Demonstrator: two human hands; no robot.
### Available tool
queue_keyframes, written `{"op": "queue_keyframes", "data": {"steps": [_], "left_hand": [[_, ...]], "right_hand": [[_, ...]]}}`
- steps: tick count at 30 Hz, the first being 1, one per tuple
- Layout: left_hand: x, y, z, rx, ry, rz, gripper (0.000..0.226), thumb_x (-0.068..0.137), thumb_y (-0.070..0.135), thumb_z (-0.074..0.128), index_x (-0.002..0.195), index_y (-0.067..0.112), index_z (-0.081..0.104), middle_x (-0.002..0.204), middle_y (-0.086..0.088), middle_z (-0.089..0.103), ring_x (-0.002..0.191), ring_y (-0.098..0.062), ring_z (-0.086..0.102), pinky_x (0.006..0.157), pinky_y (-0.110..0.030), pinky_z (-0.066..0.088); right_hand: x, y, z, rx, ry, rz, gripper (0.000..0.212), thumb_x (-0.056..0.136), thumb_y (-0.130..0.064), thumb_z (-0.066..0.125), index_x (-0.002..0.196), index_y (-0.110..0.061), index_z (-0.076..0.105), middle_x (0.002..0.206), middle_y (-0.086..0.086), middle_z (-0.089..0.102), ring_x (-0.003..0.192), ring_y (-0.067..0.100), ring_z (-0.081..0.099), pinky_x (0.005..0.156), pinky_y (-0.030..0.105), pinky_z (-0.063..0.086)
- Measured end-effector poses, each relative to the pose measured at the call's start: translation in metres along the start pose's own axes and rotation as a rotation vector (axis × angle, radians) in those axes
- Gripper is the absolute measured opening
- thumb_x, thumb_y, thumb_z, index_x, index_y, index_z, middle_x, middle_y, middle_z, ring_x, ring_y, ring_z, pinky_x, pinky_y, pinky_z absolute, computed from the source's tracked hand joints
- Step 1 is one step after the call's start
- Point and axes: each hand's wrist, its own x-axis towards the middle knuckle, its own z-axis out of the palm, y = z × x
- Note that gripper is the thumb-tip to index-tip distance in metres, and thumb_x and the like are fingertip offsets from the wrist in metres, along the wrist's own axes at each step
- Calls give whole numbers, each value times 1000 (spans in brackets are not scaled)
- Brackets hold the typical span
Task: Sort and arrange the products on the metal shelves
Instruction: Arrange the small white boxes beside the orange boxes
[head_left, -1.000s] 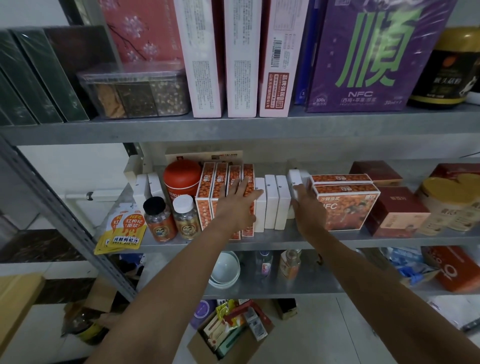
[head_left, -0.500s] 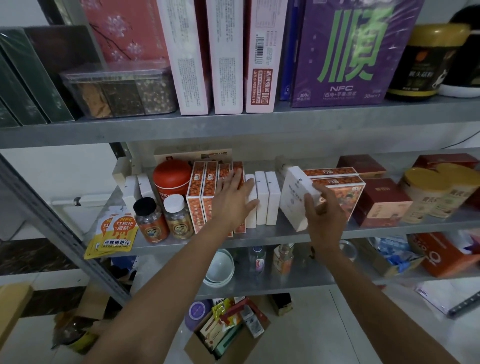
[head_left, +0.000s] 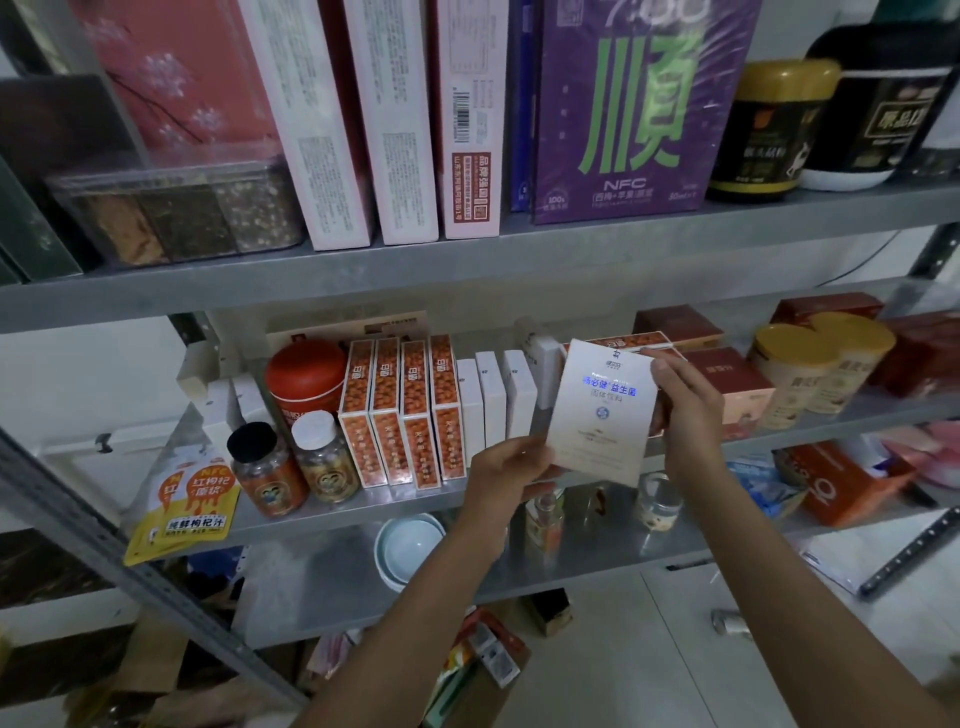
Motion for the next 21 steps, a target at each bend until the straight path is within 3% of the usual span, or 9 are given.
{"op": "queue_keyframes", "data": {"steps": [3, 10, 16, 19, 21], "left_hand": [[-6, 1, 2, -67, 20, -76, 12, 91, 6, 64, 98, 13, 71, 97, -1, 76, 89, -15, 73, 90, -32, 56], [-16, -3, 5, -26, 124, -66, 8, 91, 11, 65, 92, 16, 70, 93, 2, 75, 88, -16, 72, 91, -34, 56], [-22, -4, 1, -135, 180, -50, 7, 91, 9, 65, 94, 12, 70, 95, -3, 74, 86, -16, 72, 72, -21, 58], [-25, -5, 2, -65, 212, 12, 6, 92, 14, 65, 93, 19, 69, 98, -1, 73, 88, -15, 71, 73, -19, 57], [-27, -7, 6, 103, 261, 112, 8, 94, 18, 63, 100, 22, 66, 109, 2, 69, 97, -16, 68, 78, -21, 58]], "right_hand": [[1, -1, 0, 17, -20, 105, 18, 96, -20, 58, 108, -12, 69, 74, 2, 67, 56, 16, 57, 46, 20, 42], [-1, 2, 2, 4, -82, 177, 17, 97, -23, 59, 107, -14, 69, 65, -3, 66, 44, 6, 53, 49, 21, 42], [-4, -2, 6, -77, -181, 208, 13, 95, -30, 60, 104, -22, 66, 92, -5, 76, 82, 16, 72, 66, 26, 51], [-5, -5, 4, -83, -167, 210, 20, 93, -26, 65, 110, -16, 66, 98, -3, 76, 85, 18, 73, 59, 24, 52], [-7, -6, 5, -54, -139, 206, 19, 91, -23, 67, 109, -14, 67, 98, -2, 76, 79, 14, 74, 52, 20, 52]]}}
